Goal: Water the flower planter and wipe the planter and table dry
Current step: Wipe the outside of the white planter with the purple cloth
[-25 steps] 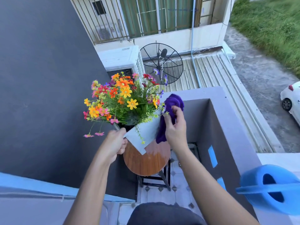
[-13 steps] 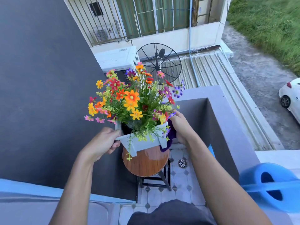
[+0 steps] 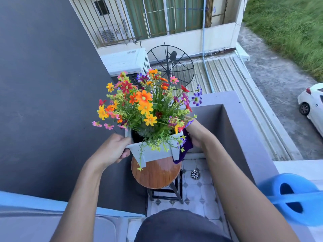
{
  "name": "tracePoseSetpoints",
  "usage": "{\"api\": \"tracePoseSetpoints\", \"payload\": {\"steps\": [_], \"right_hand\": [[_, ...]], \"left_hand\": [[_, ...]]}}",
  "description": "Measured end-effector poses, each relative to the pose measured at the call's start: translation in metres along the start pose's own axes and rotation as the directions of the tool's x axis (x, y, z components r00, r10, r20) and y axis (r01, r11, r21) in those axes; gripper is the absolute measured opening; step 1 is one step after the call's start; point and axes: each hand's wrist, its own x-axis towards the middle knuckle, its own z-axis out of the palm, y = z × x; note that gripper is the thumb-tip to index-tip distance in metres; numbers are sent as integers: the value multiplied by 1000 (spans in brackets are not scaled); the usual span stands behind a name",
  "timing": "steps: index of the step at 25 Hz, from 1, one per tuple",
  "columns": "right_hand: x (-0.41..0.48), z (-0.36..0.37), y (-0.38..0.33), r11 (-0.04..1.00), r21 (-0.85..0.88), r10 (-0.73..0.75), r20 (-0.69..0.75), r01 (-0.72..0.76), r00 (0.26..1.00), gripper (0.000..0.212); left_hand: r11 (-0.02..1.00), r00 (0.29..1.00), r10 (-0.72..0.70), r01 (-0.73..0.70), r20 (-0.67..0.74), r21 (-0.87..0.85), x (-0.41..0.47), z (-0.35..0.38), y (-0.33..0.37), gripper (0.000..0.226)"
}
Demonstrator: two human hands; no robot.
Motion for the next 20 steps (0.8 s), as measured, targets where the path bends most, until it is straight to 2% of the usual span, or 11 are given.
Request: {"api": "tracePoseSetpoints", "payload": {"steps": [4,6,9,11,13,15,18,20], "right_hand": [[7,-3,7,997,-64,40,-20,-41,999,2],[7,2,10,994,-90,50,-87,-58,995,11],[6,9,17,996,-79,13,-194,-29,981,19],[3,13,22,1000,-9,10,-223,-13,975,21],[2,16,25,999,47,9,-273,4,962,21],[4,17,28,996,84,-13,-312,41,950,27],[0,24,26,993,97,-27,-343,64,939,26],[-1,26,22,994,71,-46,-357,77,933,27]], "left_hand": [[1000,1000,-19,19,8,-20,-1,0,-9,23],[997,998,-47,45,-29,-66,3,4,-15,29],[978,989,-96,72,-112,-197,8,10,-21,29],[961,982,-111,67,-154,-268,11,13,-24,33],[920,968,-123,29,-218,-392,12,16,-26,38],[865,940,-147,-28,-307,-501,15,21,-28,33],[857,861,-257,-8,-440,-515,18,32,-37,20],[901,850,-255,37,-460,-431,15,43,-43,22]]}}
